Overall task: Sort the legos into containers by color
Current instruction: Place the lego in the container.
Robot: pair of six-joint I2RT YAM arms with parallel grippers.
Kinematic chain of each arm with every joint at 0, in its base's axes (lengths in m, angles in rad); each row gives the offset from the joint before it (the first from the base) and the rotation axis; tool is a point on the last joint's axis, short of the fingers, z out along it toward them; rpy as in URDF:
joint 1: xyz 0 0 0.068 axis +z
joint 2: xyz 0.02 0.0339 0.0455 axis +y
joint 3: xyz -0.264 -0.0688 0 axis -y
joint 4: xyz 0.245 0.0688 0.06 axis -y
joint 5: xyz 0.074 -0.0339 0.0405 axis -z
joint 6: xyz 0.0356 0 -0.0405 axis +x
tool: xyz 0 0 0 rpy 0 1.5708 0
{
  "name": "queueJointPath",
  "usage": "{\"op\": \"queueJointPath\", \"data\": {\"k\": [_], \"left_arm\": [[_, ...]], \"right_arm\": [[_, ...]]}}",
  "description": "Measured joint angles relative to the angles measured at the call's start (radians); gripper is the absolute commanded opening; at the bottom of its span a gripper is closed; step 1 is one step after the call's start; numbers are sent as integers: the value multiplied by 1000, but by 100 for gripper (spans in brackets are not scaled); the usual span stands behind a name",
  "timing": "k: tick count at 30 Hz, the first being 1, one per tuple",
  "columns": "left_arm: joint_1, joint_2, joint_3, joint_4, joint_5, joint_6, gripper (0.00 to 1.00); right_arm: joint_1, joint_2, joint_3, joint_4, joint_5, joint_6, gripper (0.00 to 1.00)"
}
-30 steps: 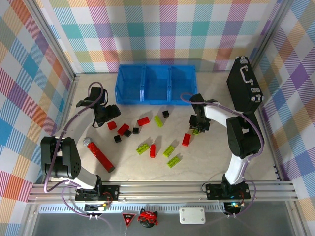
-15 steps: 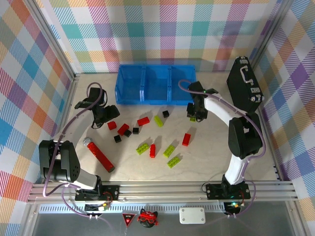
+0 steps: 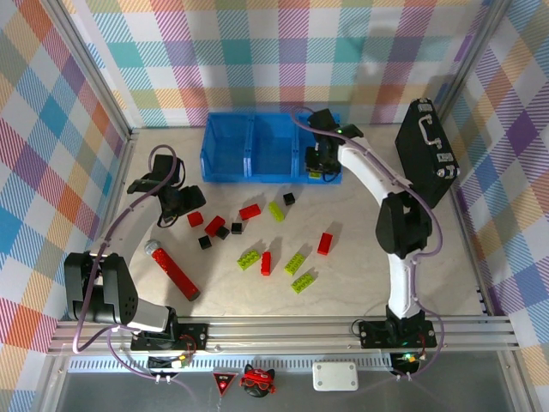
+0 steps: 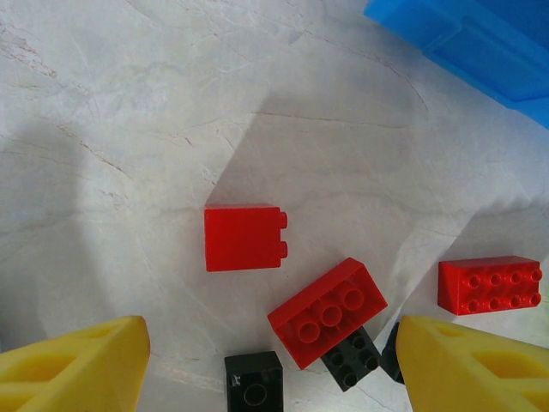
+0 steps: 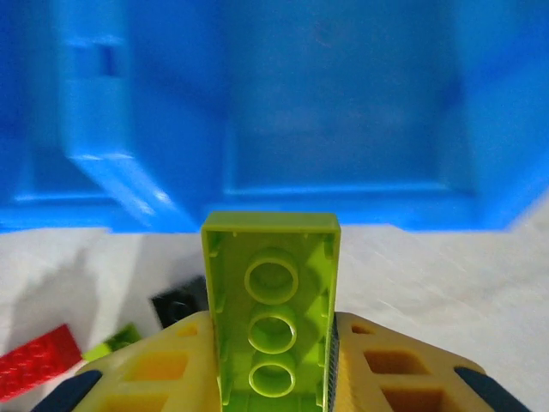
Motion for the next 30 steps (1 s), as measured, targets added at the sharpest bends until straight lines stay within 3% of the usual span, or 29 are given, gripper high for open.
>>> {"op": "queueJointPath", "data": {"k": [6,17,24,30], "left_arm": [[0,-4,0,0,0,0,76],[0,-11,-11,1,1,0,76],[0,-16,-27,2,1,0,76],[0,-18,-27,2,2,0,76]], "right_arm": [[71,94,148,-2,-3,-2,31],[119,163,138,234,-5,-22,30],[122,303,197,334,10,-33,31],[127,397,271,336,27,-45,40]]}}
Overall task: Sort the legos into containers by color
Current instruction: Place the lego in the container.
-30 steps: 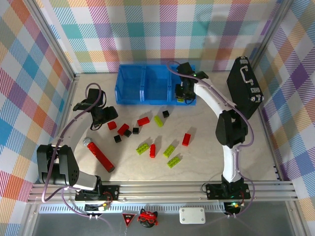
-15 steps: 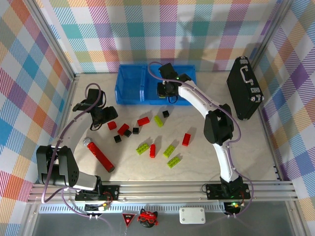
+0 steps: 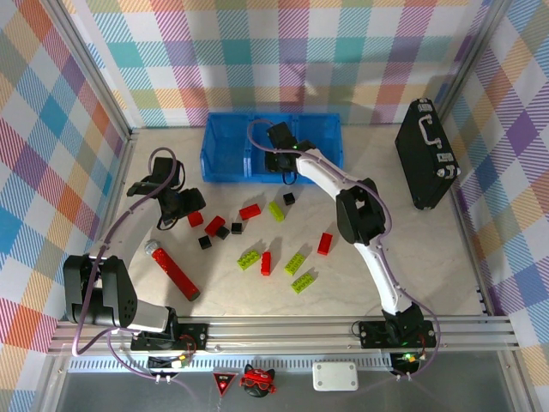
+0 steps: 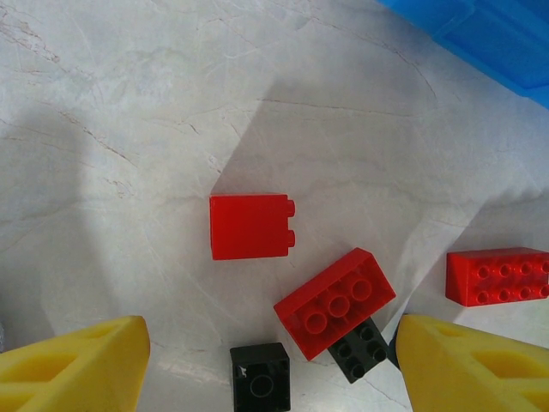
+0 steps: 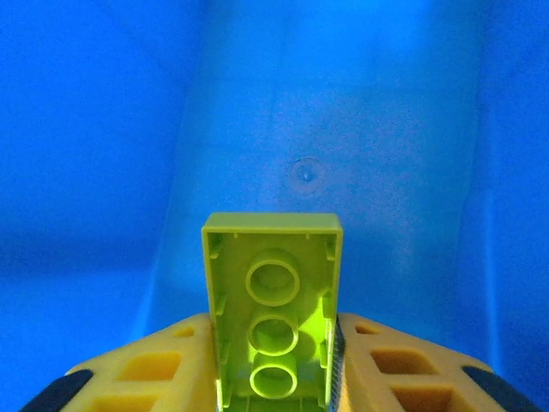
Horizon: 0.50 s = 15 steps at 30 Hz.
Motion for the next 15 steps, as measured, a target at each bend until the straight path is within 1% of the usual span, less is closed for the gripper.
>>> {"op": "queueJointPath", "data": {"k": [3,6,11,15], "left_arm": [[0,0,0,1,2,0,76],[0,0,0,2,2,0,76],[0,2,0,2,2,0,75],[0,8,0,3,3,0,73]], "right_arm": [[5,2,6,0,2,-1,44],[7,2,23,-4,5,-3,46],[11,-6,37,-18,5,-4,46],[13,-42,32,-51,5,-4,45]]}}
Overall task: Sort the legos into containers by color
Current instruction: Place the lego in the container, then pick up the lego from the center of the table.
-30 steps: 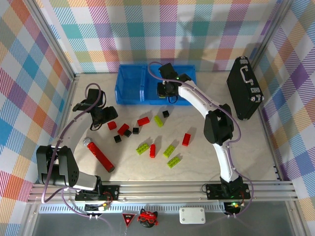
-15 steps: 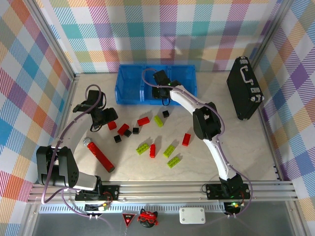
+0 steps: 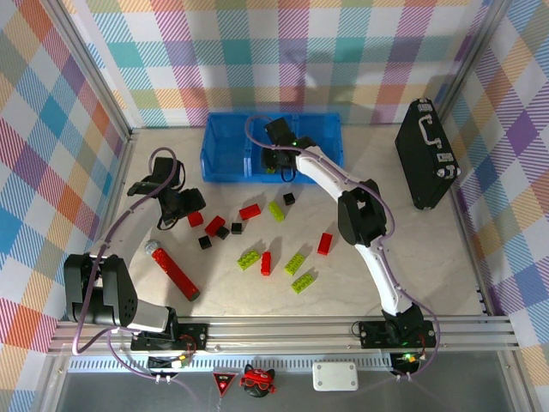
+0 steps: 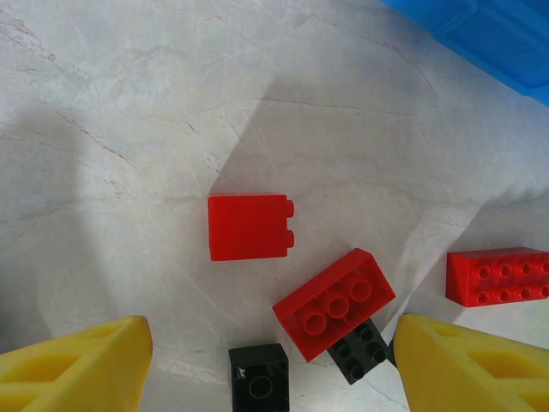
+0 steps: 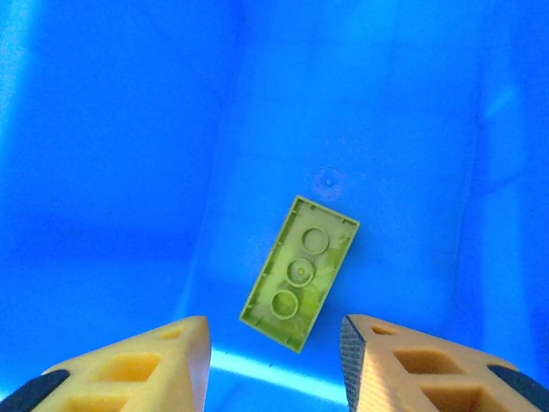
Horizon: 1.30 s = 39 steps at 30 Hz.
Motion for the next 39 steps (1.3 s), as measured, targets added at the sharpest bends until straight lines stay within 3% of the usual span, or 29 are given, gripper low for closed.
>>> {"op": "queueJointPath", "data": {"k": [11,26,33,39], "left_arm": [[-5,82,24,0,18,8,66],[-17,187,89,7,45,11,66],[-19,200,128,7,45,11,66],[-20,204,134,6,43,11,67]], "right_arm": [[5,-266,-142,-131,-3,13,44],[5,-659,-814,-238,-51,159,45],[6,-797,-1034,-258,-37,293,45],[6,-806,-1117,-254,-40,380,46]]}}
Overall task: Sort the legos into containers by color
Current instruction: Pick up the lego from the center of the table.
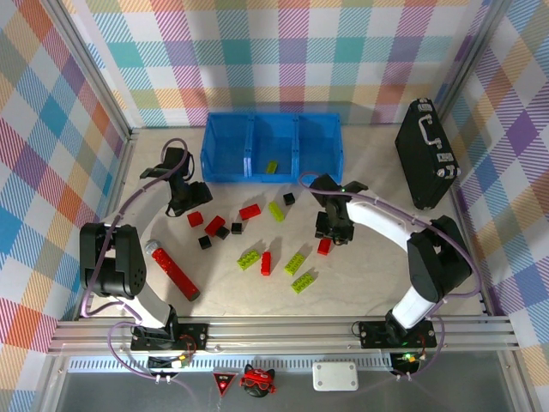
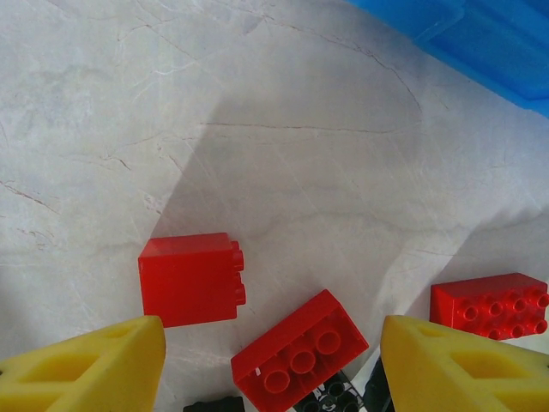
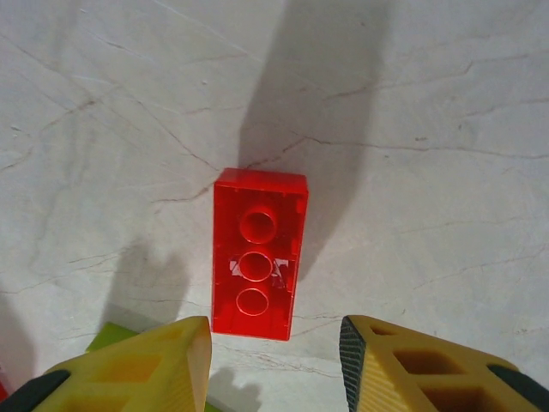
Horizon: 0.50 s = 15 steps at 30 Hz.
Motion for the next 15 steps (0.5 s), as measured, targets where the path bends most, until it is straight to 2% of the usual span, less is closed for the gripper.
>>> {"op": "queueJointPath", "data": {"k": [15], "left_arm": [[0,0,0,-1,-1,0,69]], "right_arm": [[0,84,-14,90,-16,16,49]]}}
